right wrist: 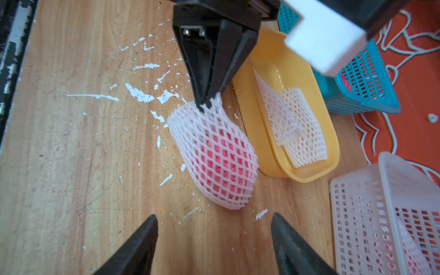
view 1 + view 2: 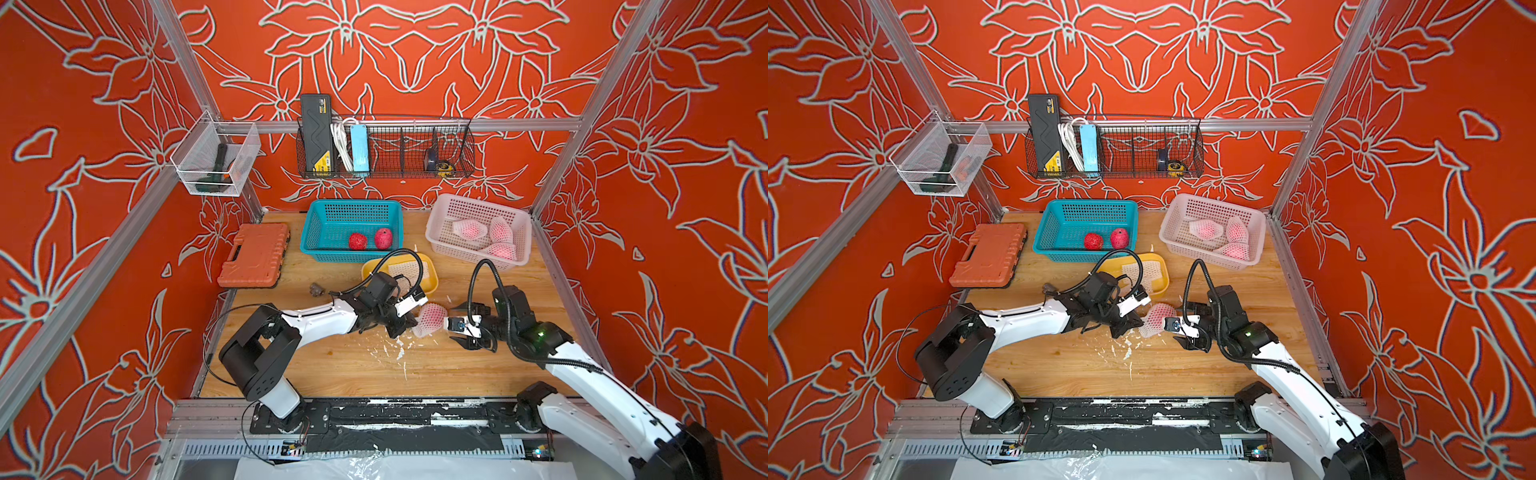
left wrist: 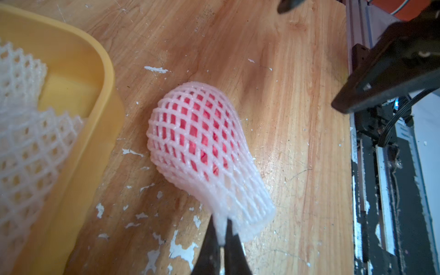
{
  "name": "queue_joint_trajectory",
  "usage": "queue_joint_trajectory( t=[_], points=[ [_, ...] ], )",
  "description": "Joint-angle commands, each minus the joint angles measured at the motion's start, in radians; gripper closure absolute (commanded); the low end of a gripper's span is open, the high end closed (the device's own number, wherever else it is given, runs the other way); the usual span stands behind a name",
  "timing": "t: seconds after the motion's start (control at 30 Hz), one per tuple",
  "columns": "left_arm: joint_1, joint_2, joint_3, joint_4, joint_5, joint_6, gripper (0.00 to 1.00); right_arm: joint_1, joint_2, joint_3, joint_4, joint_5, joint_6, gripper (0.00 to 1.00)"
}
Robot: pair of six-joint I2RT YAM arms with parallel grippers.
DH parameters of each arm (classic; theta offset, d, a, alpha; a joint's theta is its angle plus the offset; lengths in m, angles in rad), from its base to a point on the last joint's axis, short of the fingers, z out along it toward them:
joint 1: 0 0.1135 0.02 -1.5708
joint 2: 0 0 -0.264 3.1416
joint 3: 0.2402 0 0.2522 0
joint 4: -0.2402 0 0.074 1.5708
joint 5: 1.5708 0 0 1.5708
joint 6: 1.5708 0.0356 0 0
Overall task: Remove foam nets from apples
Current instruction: Remove the foam net from the apple.
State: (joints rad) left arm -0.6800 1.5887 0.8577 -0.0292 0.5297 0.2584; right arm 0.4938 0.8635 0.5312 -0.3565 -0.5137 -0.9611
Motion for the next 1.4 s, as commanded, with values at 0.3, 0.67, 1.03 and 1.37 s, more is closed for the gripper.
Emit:
queue_joint_trajectory(
  t=[0.3, 0.67, 1.03, 1.37],
  points=[
    [0.102, -0.064, 0.086, -0.270, 0.156, -0.142, 1.00, 0.141, 0.069, -0.041, 0.192, 0.009, 0.033, 0.10],
    [0.115, -0.004, 0.199, -0.364, 0.192, -0.288, 0.99, 0.173, 0.235, -0.006, 0.337, -0.028, 0.161, 0.03],
    [0.127, 0.105, 0.251, -0.297, 0.193, -0.369, 0.99, 0.172, 0.359, 0.009, 0.502, 0.054, 0.339, 0.08],
    [0.143, 0.093, 0.254, -0.261, 0.187, -0.371, 0.87, 0.134, 0.437, 0.046, 0.588, 0.034, 0.448, 0.18]
  ],
)
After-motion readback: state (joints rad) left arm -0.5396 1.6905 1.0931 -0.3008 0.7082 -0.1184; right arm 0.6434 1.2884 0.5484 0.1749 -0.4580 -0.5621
